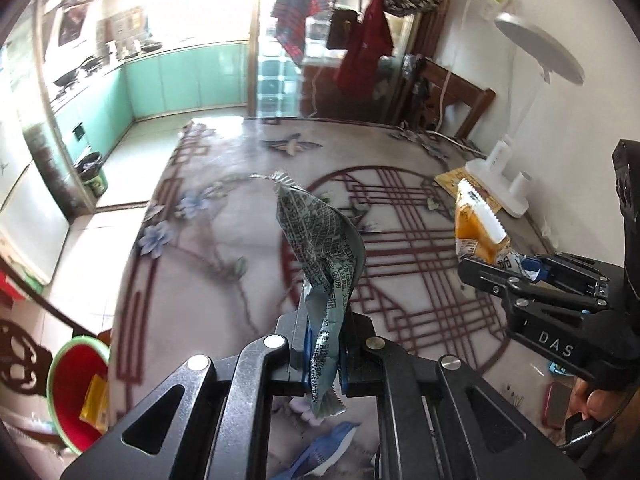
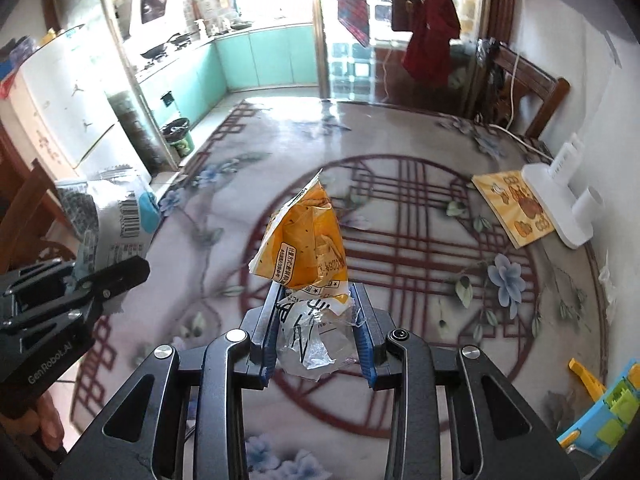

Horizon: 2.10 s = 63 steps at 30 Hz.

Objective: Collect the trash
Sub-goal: 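Carry the grey wrapper and orange wrapper over the bucket with both grippers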

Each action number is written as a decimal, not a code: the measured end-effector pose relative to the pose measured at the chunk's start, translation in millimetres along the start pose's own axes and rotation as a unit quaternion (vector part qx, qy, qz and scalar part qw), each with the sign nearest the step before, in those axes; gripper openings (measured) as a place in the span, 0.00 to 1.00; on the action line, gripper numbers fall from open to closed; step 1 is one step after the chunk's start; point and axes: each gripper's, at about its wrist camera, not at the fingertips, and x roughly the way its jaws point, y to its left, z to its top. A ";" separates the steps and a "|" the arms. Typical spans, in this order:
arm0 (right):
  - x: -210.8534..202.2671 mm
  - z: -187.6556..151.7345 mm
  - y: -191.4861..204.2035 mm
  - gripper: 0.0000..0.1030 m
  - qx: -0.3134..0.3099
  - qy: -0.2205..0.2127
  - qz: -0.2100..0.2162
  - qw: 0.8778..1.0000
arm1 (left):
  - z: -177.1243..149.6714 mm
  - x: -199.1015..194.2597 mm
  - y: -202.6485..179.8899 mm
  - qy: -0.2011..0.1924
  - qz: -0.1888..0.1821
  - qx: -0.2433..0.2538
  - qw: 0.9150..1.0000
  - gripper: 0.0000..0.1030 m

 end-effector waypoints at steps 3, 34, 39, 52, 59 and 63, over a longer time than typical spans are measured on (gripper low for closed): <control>0.7 -3.5 6.3 0.30 0.001 -0.003 0.004 1.000 | -8.1 -6.5 14.0 0.002 0.004 -0.010 1.000 0.07; -3.3 -41.9 115.2 0.30 -0.004 0.028 -0.006 1.000 | -66.3 -50.8 114.6 0.021 0.029 -0.037 0.999 0.07; -2.6 -42.9 135.8 0.30 -0.017 0.031 -0.012 0.999 | -72.1 -53.5 129.8 0.026 0.036 -0.025 0.999 0.07; 2.1 -38.2 177.0 0.30 -0.023 0.025 -0.011 0.999 | -76.9 -60.7 168.7 0.025 0.044 -0.035 0.998 0.07; 1.6 -31.0 193.2 0.31 -0.031 0.018 -0.013 0.999 | -74.8 -65.4 183.7 0.020 0.045 -0.040 0.998 0.07; 3.3 -28.3 204.4 0.31 -0.042 0.016 -0.009 0.999 | -74.6 -68.1 196.2 0.017 0.051 -0.050 0.997 0.07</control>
